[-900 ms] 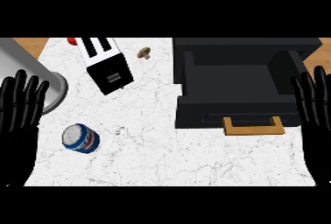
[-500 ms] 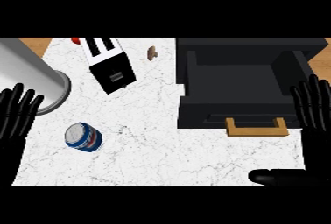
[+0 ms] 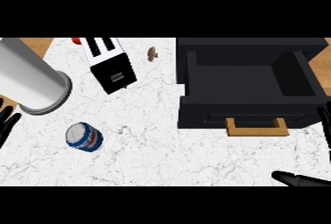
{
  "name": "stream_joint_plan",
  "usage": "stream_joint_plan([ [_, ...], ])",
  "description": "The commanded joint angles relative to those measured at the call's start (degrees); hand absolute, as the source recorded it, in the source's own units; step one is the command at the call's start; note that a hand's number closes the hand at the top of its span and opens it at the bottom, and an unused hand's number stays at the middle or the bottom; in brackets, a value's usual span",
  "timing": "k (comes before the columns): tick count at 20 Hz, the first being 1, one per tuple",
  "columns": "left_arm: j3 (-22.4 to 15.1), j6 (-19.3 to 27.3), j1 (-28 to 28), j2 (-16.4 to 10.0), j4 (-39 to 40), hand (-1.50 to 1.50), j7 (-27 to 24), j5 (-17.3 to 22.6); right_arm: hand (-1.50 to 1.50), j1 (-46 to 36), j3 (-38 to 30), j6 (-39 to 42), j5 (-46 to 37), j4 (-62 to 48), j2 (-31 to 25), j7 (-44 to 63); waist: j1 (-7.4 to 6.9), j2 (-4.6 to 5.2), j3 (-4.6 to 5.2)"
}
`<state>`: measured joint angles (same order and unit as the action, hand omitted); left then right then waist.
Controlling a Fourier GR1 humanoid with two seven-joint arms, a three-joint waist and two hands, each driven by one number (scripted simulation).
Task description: Pick up the can, place it into the drawer and close the drawer
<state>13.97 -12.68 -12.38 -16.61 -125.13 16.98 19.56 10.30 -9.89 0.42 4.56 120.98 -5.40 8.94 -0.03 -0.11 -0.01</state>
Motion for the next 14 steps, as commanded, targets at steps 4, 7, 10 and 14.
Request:
stream_joint_plan([
  [4,5.78,-2.88,-0.96,-0.08,-0.14,-1.5,3.45,5.18,-1.5,6.46,-3.31,4.24,3.14,-1.33,1.15,-5.27,0.14,0.05,-0.01],
  [7,10.56,-6.11,-8.67,-0.62,-9.44,-1.5,6.32,11.0,-1.5,6.59,-5.94,6.08,5.62,0.28,-0.71,-3.99,-0.31,-0.06,0.0],
  [10,8.23,-2.35,-4.47,2.87,-6.56,-1.5,7.61,8.66,-1.5,6.69,-6.36,6.59,7.59,4.09,-0.78,-0.24,0.07,0.01,0.01],
  [14,8.37,-2.88,-2.83,3.46,-2.77,-1.5,8.79,10.44,-1.5,6.09,-11.2,8.24,11.55,2.91,-3.17,0.66,0.22,0.07,0.02],
])
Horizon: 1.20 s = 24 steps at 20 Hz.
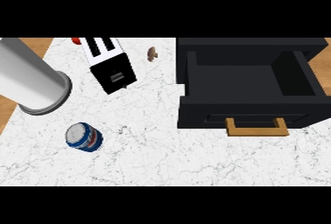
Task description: Pick up the can, place it into the drawer and close the drawer
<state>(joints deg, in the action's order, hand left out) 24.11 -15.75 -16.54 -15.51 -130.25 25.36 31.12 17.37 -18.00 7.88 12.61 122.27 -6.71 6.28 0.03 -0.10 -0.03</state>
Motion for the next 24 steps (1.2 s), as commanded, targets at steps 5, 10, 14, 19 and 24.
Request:
stream_joint_plan([
  [5,2.84,2.32,1.35,0.74,1.07,-1.5,6.85,9.65,-1.5,7.64,-5.71,8.28,5.65,-0.59,0.43,-5.71,0.14,-0.03,0.0],
  [10,-2.09,4.78,5.5,3.72,4.36,-1.5,7.92,5.36,-1.5,2.1,-6.83,6.58,5.04,-1.41,-0.97,-1.62,0.05,0.08,0.02],
  [14,-1.45,4.67,7.28,3.96,7.66,-1.5,7.7,4.74,-1.5,3.45,-11.37,9.16,11.35,0.77,-2.36,1.01,0.13,0.04,0.03],
  [19,-6.32,6.09,13.57,5.3,15.49,-1.5,4.89,-3.22,-1.5,7.4,-13.33,14.31,10.41,-1.41,-0.45,-3.73,0.5,0.09,0.02],
  [24,-6.26,4.06,12.96,6.6,20.44,-1.5,-0.79,-7.91,-1.5,7.45,-13.55,14.27,9.03,1.58,1.96,-2.11,0.36,0.08,0.04],
])
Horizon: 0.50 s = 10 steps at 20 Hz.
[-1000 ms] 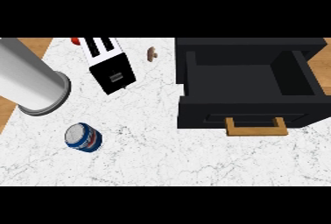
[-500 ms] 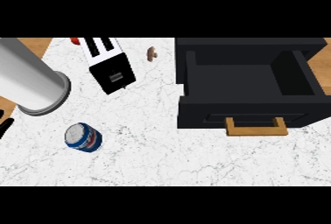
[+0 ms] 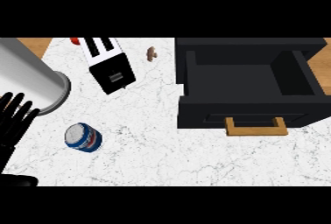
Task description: Pick up the can, place it into the drawer and close the drawer
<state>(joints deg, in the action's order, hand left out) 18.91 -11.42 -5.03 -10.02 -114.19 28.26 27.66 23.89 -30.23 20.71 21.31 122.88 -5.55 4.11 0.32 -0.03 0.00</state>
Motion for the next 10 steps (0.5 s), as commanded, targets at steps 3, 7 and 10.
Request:
stream_joint_plan([
  [3,-3.04,-1.88,0.38,2.44,5.56,-1.5,-5.92,-5.96,-1.5,2.26,-4.25,2.5,6.32,4.29,-0.1,3.81,0.1,-0.03,0.02],
  [7,-4.48,0.48,2.04,4.26,10.81,-1.5,-9.82,-11.17,-1.5,-0.01,-4.45,2.96,2.07,0.9,0.86,2.43,-0.04,0.0,0.0],
  [10,-4.99,-1.08,0.44,5.95,17.78,-1.5,-16.65,-14.23,-1.5,2.06,-4.32,3.64,3.84,5.52,1.77,4.53,0.15,0.03,0.03],
])
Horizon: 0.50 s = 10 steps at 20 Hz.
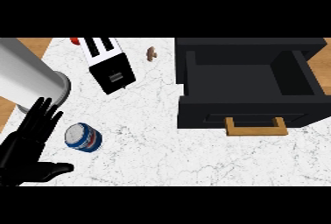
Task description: Pick up the can, place it into the drawer and close the drawer
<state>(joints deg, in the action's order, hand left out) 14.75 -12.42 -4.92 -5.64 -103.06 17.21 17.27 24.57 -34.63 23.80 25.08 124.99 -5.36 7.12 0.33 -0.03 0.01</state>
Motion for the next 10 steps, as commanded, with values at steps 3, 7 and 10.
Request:
stream_joint_plan([
  [3,2.21,-2.72,-0.07,-0.84,9.53,-1.5,-8.52,-1.66,-1.5,1.1,1.09,2.39,-4.45,-0.32,5.11,-2.6,-0.09,0.0,0.0],
  [7,3.18,-0.99,1.15,-0.6,15.57,-1.5,-13.69,-5.07,-1.5,-3.82,-1.84,1.75,-0.12,-3.86,0.3,0.6,-0.17,0.06,0.01],
  [10,2.97,0.28,2.52,0.36,21.58,-1.5,-19.98,-8.17,-1.5,-1.35,-3.96,2.46,3.78,0.08,-0.16,3.48,0.09,0.04,0.03],
])
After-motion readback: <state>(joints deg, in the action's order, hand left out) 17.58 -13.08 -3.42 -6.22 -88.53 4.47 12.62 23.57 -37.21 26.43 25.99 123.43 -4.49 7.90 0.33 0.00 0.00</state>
